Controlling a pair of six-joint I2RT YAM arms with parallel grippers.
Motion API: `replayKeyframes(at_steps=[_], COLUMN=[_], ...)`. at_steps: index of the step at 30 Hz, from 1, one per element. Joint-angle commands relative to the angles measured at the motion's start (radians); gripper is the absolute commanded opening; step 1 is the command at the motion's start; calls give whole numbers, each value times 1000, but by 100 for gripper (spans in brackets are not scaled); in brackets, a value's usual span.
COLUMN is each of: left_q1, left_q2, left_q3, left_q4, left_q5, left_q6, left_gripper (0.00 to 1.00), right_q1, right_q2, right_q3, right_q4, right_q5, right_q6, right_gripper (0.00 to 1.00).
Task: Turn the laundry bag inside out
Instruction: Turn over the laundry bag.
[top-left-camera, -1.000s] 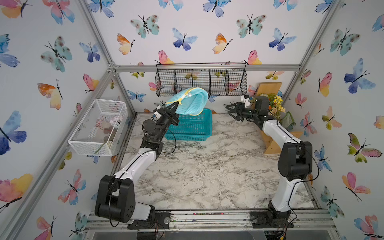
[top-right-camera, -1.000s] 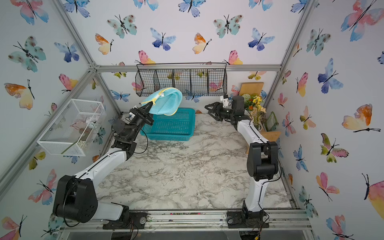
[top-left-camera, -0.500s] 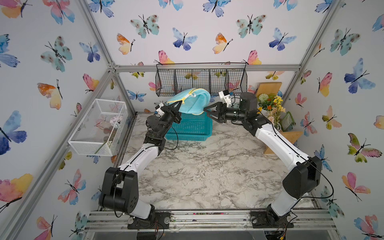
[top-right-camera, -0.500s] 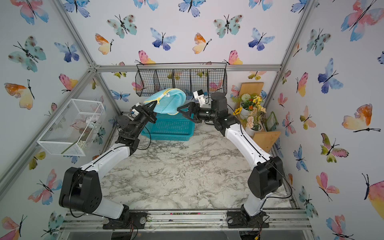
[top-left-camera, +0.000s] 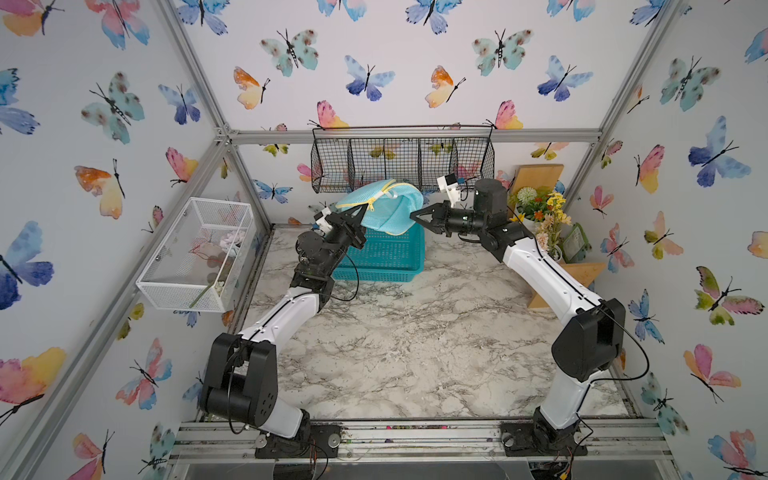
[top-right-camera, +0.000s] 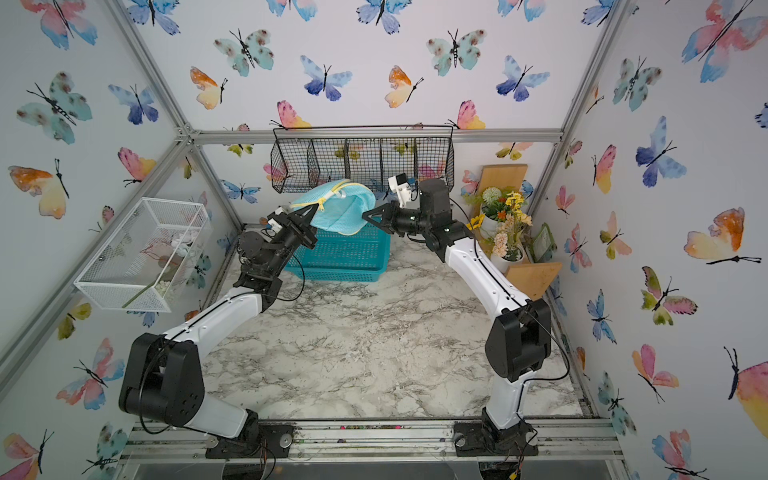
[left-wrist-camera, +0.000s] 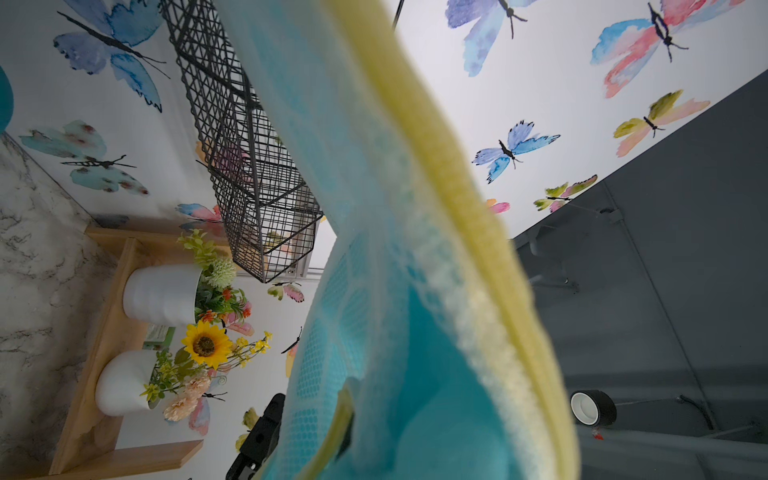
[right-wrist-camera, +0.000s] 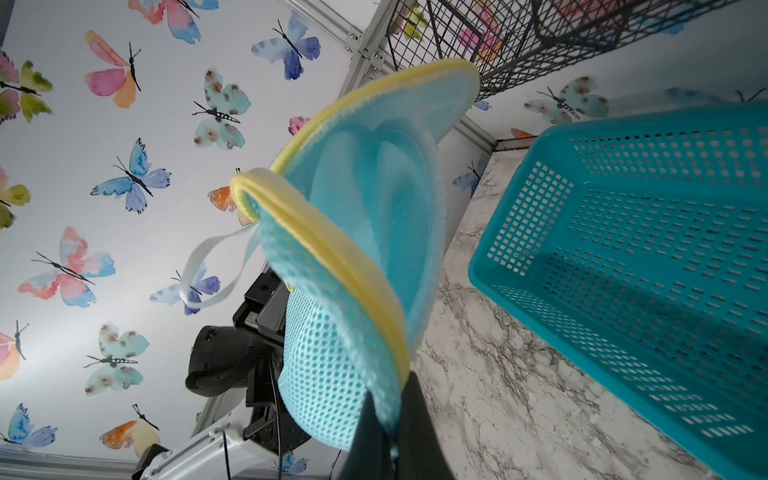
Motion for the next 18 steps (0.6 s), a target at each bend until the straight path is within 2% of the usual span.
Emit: replayKeyframes(at_steps=[1, 5, 8, 14, 18], left_q1=[16, 52, 54, 53, 55], left_q2=[-61, -105, -102, -64, -61], left_q3=[-42, -63, -48, 2, 21], left_q4=[63, 54, 80, 178, 127], left_q5=[50, 54, 84, 255, 405], left_q6=[-45, -79, -118, -204, -200], left_gripper=[0, 0, 0, 0, 0], right_q1=[-83, -150, -158, -175, -207], right_q2=[-33, -43, 12, 230, 359], right_q3=[-36, -85, -40, 221, 419], right_q4=[-44, -124, -128, -92, -52], right_q5=[45, 80, 126, 186, 178], right_q6=[-82, -192, -230, -202, -119], right_gripper=[3, 3, 3, 3, 3])
